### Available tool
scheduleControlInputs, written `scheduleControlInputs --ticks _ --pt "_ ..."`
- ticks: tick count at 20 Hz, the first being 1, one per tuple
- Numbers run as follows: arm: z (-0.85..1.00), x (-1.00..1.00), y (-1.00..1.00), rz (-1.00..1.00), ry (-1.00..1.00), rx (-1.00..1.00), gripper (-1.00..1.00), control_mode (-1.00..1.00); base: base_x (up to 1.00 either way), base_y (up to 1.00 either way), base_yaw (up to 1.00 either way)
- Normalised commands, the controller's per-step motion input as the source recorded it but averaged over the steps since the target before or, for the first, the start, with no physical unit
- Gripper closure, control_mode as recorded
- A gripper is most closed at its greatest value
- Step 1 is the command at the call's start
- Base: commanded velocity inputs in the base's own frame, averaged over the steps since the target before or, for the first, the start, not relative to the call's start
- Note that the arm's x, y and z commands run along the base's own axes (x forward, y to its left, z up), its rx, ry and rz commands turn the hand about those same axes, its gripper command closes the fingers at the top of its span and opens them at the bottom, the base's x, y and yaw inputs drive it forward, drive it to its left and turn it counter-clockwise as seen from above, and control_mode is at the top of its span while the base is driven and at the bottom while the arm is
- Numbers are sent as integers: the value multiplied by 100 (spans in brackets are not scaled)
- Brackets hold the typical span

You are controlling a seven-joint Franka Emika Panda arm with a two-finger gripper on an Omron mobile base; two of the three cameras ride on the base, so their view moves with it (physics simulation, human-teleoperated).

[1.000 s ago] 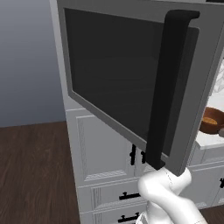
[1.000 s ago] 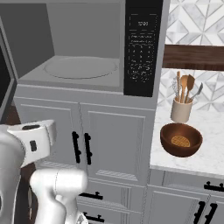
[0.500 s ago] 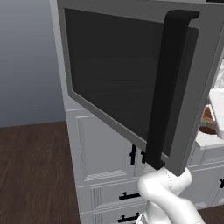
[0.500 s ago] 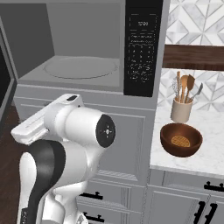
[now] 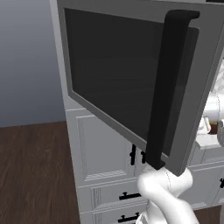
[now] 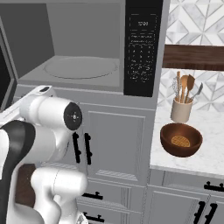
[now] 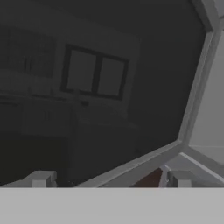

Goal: Open the microwave, place the bowl with waffle inside the microwave, then close the microwave door and turn it on.

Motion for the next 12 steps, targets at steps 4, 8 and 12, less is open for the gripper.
scheduleControlInputs --ticks 4,8,12 --pt "0 -30 100 22 1 -3 -100 -100 0 0 0" --pt "0 -64 93 25 0 -4 -100 -100 0 0 0" --pt "0 -48 67 18 0 -2 -100 -100 0 0 0"
